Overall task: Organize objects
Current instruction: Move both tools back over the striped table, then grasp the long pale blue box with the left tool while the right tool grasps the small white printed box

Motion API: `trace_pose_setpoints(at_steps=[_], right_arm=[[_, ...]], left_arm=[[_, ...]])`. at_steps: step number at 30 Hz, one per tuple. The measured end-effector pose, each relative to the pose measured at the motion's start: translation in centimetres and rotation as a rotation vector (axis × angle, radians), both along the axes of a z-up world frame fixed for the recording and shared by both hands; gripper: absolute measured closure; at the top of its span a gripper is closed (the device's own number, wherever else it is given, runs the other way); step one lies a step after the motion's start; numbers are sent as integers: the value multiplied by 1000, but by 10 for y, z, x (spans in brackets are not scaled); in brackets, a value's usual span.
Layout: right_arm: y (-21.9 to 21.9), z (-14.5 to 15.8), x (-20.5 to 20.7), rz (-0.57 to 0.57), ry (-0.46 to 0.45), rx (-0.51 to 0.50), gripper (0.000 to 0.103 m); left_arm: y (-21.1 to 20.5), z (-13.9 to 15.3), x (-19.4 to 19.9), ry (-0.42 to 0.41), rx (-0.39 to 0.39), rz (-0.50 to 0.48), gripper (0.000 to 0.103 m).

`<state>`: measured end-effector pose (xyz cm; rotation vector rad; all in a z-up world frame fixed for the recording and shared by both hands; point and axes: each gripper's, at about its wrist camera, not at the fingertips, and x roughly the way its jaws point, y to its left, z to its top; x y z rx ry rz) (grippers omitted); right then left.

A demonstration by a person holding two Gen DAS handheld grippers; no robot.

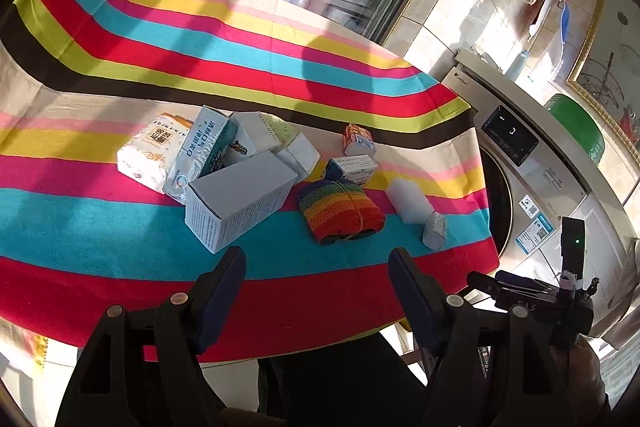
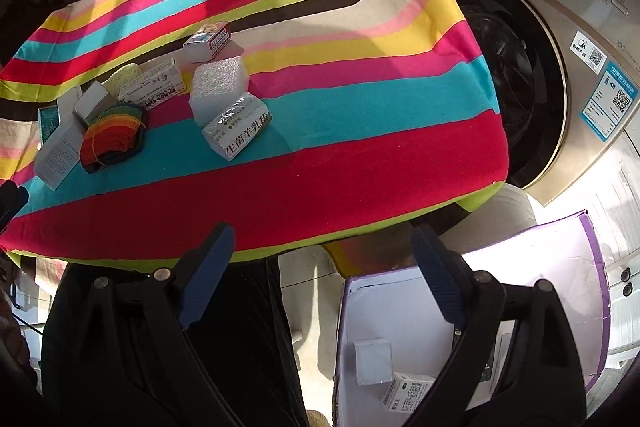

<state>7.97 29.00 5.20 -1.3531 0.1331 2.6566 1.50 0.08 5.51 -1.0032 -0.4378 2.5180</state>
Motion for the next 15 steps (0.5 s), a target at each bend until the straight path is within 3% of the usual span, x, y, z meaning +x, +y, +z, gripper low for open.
trace_pose_setpoints(at_steps=[11, 15], right_arm=[[-24, -1, -43, 248, 26, 81, 11], [-31, 1, -55, 363, 46, 109, 11]], left_arm=[[-21, -7, -13, -50, 23, 98, 28], [-24, -10, -20, -83, 30, 164, 20]])
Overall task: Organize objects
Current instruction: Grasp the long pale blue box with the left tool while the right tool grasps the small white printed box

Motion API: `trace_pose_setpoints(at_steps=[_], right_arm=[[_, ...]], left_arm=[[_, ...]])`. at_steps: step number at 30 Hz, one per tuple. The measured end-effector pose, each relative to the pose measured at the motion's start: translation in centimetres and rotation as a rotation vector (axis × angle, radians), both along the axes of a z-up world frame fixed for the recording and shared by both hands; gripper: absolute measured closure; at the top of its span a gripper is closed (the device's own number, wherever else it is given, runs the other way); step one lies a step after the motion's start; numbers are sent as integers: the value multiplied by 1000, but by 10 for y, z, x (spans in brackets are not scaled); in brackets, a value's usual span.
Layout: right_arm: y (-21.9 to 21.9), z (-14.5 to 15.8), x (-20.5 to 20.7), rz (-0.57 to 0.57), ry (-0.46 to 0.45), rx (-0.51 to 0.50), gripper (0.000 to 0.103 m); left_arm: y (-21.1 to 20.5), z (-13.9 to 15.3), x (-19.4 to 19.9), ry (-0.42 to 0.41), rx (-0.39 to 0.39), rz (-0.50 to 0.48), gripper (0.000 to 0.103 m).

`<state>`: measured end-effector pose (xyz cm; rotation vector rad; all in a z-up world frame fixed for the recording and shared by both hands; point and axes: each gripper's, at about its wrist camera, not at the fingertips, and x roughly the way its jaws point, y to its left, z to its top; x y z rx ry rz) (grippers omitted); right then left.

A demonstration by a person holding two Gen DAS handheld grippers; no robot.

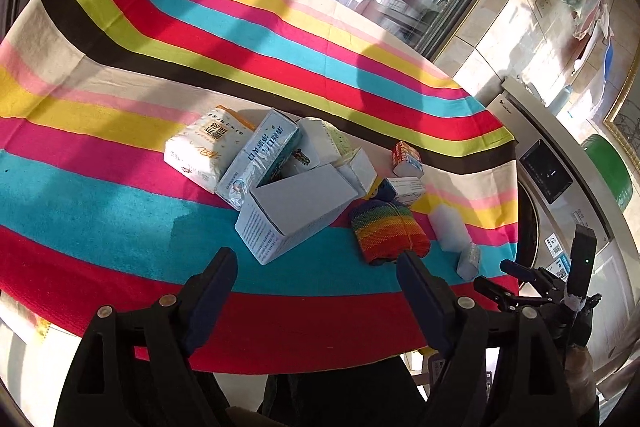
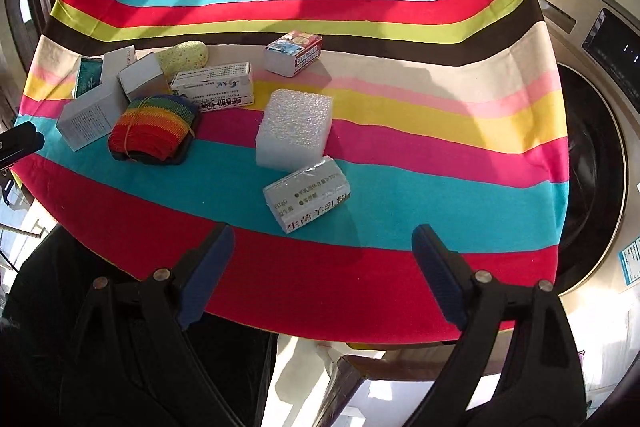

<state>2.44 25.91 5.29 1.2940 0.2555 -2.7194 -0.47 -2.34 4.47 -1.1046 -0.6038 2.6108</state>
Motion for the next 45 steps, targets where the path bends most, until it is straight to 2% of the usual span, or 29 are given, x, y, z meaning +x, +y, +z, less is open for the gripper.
trace_pose_setpoints(at_steps=[8, 14, 18, 21, 28, 30, 32, 37, 45], right_arm=[[-1, -3, -27, 146, -9, 30, 11], [5, -7, -39, 204, -36, -22, 11], [6, -11, -43, 227, -48, -43, 11], [6, -12, -45, 237, -48, -48, 11], [6, -15, -42, 258, -52, -62, 11], [6, -17, -42, 262, -52, -64, 14], [7, -19, -43, 255, -58, -66, 30], [10, -19, -43, 230, -52, -70, 50], [17, -18, -33, 158, -33, -104, 50]], left_arm=[[13, -4, -22, -118, 16, 202, 20], [34, -5, -40, -181, -62, 334, 18], [42, -12, -50, -240, -64, 376, 18], [49, -10, -54, -220, -122, 402, 16], [61, -15, -64, -263, -186, 423, 9], [63, -19, -70, -275, -200, 429, 9], [64, -21, -73, -273, -215, 452, 9], [59, -25, -79, -268, -253, 443, 11], [51, -22, -64, -243, -262, 406, 11]])
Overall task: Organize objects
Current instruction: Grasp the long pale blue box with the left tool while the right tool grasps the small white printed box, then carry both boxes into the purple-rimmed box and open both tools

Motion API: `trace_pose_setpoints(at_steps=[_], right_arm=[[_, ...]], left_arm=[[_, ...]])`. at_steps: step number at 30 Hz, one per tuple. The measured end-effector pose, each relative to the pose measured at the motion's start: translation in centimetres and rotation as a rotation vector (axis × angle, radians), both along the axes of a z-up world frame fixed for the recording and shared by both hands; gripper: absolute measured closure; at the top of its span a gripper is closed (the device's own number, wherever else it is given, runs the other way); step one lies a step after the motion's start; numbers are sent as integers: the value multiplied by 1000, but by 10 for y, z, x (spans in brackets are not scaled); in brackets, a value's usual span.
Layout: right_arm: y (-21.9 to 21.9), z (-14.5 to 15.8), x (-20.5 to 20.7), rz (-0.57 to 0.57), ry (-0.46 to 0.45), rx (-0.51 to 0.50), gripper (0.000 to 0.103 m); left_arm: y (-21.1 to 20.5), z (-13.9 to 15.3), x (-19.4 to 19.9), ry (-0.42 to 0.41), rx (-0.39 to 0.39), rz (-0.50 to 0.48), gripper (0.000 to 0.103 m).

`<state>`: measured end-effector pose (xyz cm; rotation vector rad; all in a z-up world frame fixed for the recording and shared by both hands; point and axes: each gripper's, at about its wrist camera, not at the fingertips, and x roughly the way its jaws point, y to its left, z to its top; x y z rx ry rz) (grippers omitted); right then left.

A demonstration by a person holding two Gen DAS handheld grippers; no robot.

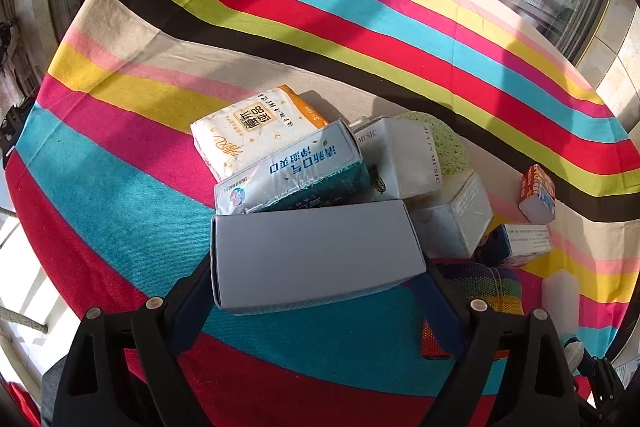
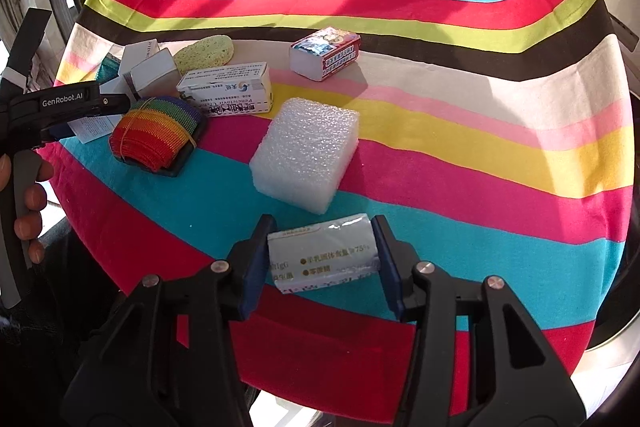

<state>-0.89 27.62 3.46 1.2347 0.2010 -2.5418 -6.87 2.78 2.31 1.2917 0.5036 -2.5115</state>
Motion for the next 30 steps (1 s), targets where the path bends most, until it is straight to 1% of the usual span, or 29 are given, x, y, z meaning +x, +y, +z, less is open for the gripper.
trace_pose_setpoints(at_steps=[4, 8, 13, 19, 24, 30], right_arm=[[3, 1, 7, -51, 6, -3, 51], [7, 1, 14, -110, 8, -11, 51], [2, 3, 23, -159, 19, -21, 51], [-8, 15, 38, -195, 47, -32, 51], [-15, 22, 49, -218, 58, -37, 51], [-10, 31, 62, -268, 56, -56, 51]], left_arm=[[-1, 6, 10, 32, -8, -28, 11], [-3, 13, 20, 73, -28, -36, 11], [-9, 10, 22, 68, -19, -24, 12], [-8, 29, 32, 153, -59, -21, 12], [4, 46, 39, 214, -72, -60, 12], [27, 58, 50, 251, -61, -139, 12]])
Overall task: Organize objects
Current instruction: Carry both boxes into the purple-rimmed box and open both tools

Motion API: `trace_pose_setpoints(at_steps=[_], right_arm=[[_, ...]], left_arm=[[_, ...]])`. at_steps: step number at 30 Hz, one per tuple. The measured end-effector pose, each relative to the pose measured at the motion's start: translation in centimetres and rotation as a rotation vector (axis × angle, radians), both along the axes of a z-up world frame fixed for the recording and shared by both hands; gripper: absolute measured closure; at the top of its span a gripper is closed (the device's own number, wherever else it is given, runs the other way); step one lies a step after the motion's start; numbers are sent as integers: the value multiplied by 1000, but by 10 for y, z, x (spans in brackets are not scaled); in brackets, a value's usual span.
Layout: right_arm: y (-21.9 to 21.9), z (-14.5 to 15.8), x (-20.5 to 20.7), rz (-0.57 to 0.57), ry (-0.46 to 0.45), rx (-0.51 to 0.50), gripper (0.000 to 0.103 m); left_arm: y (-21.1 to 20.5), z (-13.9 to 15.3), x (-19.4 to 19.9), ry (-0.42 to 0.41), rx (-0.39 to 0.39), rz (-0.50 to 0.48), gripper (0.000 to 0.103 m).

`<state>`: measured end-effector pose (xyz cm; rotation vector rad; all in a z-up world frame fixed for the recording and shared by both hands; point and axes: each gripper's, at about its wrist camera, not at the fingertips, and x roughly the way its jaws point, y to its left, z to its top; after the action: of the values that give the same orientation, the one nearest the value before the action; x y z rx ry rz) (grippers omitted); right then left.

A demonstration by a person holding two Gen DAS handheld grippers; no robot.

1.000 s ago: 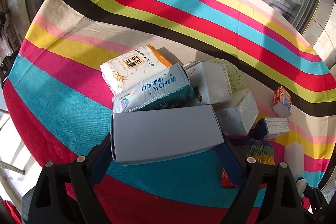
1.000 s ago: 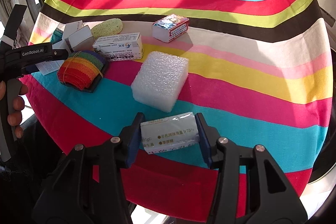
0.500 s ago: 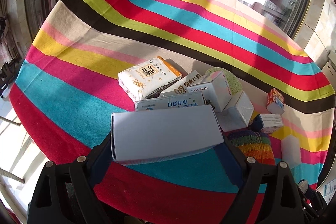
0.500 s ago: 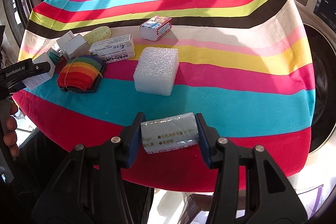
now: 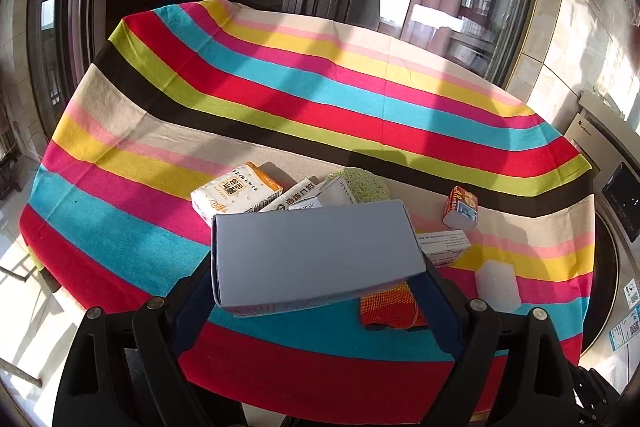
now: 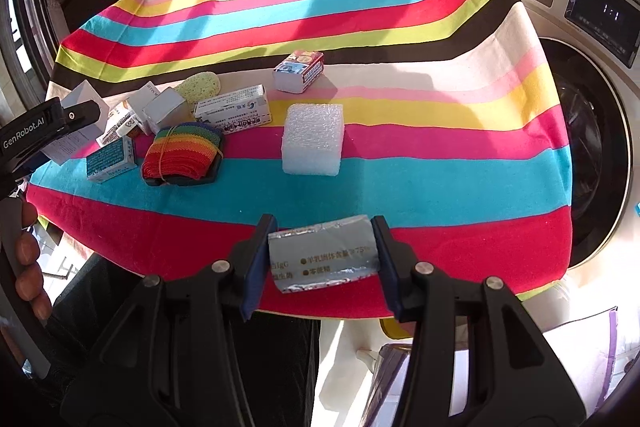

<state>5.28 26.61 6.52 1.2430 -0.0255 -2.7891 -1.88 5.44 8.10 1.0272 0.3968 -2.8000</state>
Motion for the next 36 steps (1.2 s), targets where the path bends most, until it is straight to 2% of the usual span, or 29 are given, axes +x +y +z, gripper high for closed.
trace_pose_setpoints(at_steps=[9, 14, 19, 27, 36], right_arm=[[16, 4, 21, -60, -5, -16, 51], [36, 2, 35, -125, -23, -40, 51], [59, 1, 56, -210, -38, -21, 51], [104, -16, 94, -352, -102, -54, 51], [144, -25, 121, -499, -132, -68, 51]], left_arm=[[36, 6, 13, 16, 3, -127, 12], [61, 6, 19, 13, 22, -251, 12], [96, -1, 26, -20, 41, -425, 12], [152, -12, 47, -64, 54, -713, 12], [202, -17, 81, -73, 24, -993, 12]])
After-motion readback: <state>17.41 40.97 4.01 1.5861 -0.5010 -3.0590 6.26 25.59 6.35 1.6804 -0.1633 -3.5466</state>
